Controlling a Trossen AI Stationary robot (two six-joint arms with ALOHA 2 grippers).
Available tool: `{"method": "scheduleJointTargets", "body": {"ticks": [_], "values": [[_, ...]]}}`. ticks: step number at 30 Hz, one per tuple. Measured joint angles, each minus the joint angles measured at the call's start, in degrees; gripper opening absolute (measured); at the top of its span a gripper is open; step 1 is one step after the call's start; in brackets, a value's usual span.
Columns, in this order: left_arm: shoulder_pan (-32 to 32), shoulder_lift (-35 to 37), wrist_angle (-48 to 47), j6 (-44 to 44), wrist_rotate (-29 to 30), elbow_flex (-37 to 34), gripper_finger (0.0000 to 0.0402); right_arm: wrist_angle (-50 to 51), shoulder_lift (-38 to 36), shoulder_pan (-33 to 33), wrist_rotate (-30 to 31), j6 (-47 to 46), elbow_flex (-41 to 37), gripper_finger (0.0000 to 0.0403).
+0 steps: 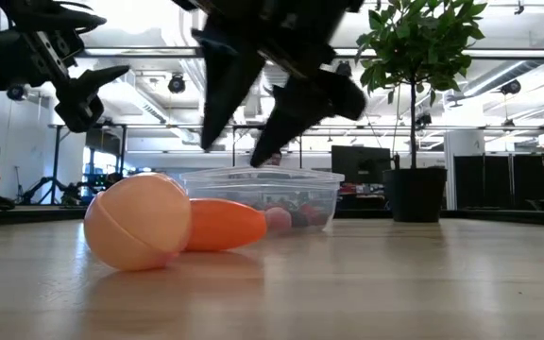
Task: Pick and placing Produce into tupperware
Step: Adjust the transparent container on the table
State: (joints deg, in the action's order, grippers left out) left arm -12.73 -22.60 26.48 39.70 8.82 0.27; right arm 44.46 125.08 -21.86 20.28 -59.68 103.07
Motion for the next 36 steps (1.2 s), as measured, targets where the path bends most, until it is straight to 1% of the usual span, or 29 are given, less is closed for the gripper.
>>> {"method": "scheduleJointTargets", "body": {"ticks": [2,6,8,11,15,18,20,24,27,31,36], "values": [[0.0,-0.38,0.02,-0.02,0.0,0.0,0.0247,-2.51,0.0,0.06,0.08,1.53,0.03,0.023],[0.0,-1.04,-0.09,0.01,-0.88,0.0,0.0247,-6.79,0.0,0.12,-2.21,5.2,0.05,0.023],[-0.01,-1.35,-1.47,-0.1,-2.8,0.0,0.0247,-6.18,0.0,-0.04,-2.21,6.06,-0.26,0.023],[-0.05,-1.69,-6.39,-0.05,-5.06,0.0,0.0247,-5.18,0.05,-0.37,-2.06,7.99,-1.23,0.023],[-0.07,-1.72,-9.37,-0.07,-5.35,0.0,0.0247,-5.16,0.1,-0.25,0.9,11.83,-1.25,0.023],[-0.07,-1.58,-9.15,-0.09,-5.35,0.0,0.0247,-6.39,0.11,2.08,0.15,15.43,-0.83,0.023],[-0.07,-1.51,-9.11,-0.08,-5.36,0.02,0.0247,-6.41,0.13,4.68,0.25,19.21,0.85,0.023],[-0.07,-1.52,-9.11,-0.07,-5.37,0.01,0.0247,-5.0,0.09,10.93,0.43,24.33,6.38,0.0225],[-0.07,-1.57,-9.27,-0.09,-5.37,0.0,0.0247,-5.4,0.07,15.21,-0.17,30.35,11.36,0.0217],[-0.02,-1.6,-9.53,-0.09,-5.35,0.02,0.0247,-4.71,0.03,20.45,-5.81,36.76,14.07,0.0196],[-0.02,-1.54,-9.53,-0.09,-5.19,0.01,0.0247,-2.92,2.87,25.25,-17.64,40.51,14.24,0.0154]]}}
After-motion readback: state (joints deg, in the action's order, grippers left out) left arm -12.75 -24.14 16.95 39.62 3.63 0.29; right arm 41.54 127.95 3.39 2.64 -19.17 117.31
